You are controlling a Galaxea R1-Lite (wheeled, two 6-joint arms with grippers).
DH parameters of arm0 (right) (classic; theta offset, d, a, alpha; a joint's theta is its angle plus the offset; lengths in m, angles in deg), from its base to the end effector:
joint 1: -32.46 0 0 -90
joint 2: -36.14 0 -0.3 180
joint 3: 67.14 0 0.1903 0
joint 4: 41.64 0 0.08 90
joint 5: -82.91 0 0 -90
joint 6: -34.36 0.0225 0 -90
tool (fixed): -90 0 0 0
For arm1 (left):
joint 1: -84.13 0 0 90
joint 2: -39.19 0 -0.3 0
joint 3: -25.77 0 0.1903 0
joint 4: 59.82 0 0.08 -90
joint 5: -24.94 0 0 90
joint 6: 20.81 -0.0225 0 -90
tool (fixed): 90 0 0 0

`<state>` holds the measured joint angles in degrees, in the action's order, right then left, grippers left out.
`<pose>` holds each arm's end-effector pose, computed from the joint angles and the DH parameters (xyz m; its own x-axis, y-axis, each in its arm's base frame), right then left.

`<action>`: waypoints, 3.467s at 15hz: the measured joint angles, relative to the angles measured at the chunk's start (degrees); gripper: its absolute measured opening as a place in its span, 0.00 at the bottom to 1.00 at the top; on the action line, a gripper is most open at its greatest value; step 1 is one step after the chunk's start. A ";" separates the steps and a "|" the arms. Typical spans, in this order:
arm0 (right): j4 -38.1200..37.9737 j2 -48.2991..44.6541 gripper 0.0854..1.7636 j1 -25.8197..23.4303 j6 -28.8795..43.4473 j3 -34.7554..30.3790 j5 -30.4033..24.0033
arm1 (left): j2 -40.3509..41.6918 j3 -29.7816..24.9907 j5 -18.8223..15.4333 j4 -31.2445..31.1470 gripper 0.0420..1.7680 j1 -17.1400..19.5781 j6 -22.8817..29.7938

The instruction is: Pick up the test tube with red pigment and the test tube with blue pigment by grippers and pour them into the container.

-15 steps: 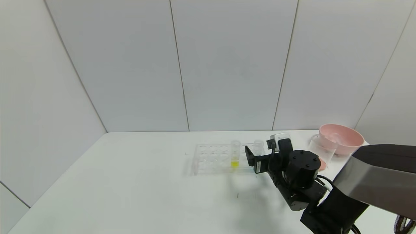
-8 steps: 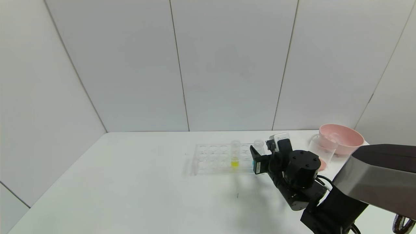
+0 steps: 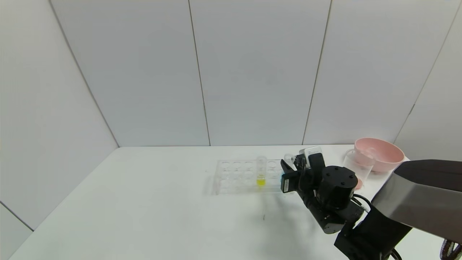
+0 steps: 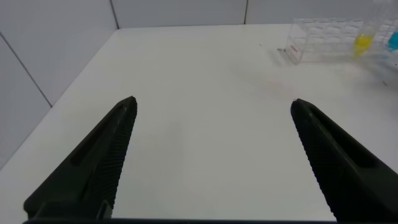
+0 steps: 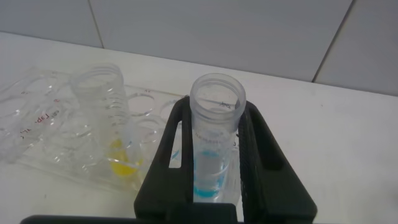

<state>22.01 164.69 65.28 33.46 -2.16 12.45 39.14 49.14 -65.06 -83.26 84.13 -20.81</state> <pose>0.3174 0.1958 0.0644 0.9733 0.2297 0.0013 -0.2297 0.9732 -0.0152 -0.0227 0.0000 0.0754 1.0000 0.0000 -0.0021 0.0000 1.0000 0.0000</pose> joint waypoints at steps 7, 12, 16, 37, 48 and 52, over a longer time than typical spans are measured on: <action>-0.20 -4.27 0.24 0.11 -3.39 0.77 -1.18 | 0.00 0.00 0.00 -0.02 1.00 0.00 0.00; -3.58 -8.68 0.24 0.17 -3.83 0.99 -2.39 | 0.00 0.00 0.00 0.00 1.00 0.00 0.00; -4.14 -10.52 0.24 -0.05 -3.80 0.13 -3.84 | 0.00 0.00 0.00 -0.02 1.00 0.00 0.00; -31.87 -24.86 0.24 -63.49 -2.40 5.57 -83.91 | 0.00 0.00 0.00 0.00 1.00 0.00 -0.02; -45.74 -17.58 0.24 -61.26 -10.47 15.79 -77.42 | 0.00 0.00 0.00 -0.02 1.00 0.00 0.00; -68.73 -16.87 0.24 -59.30 -20.93 28.15 -79.04 | 0.00 0.00 0.00 0.00 1.00 0.00 0.00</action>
<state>-46.72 147.81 5.98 12.52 25.99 -66.59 39.14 49.14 -65.06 -83.26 84.13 -20.81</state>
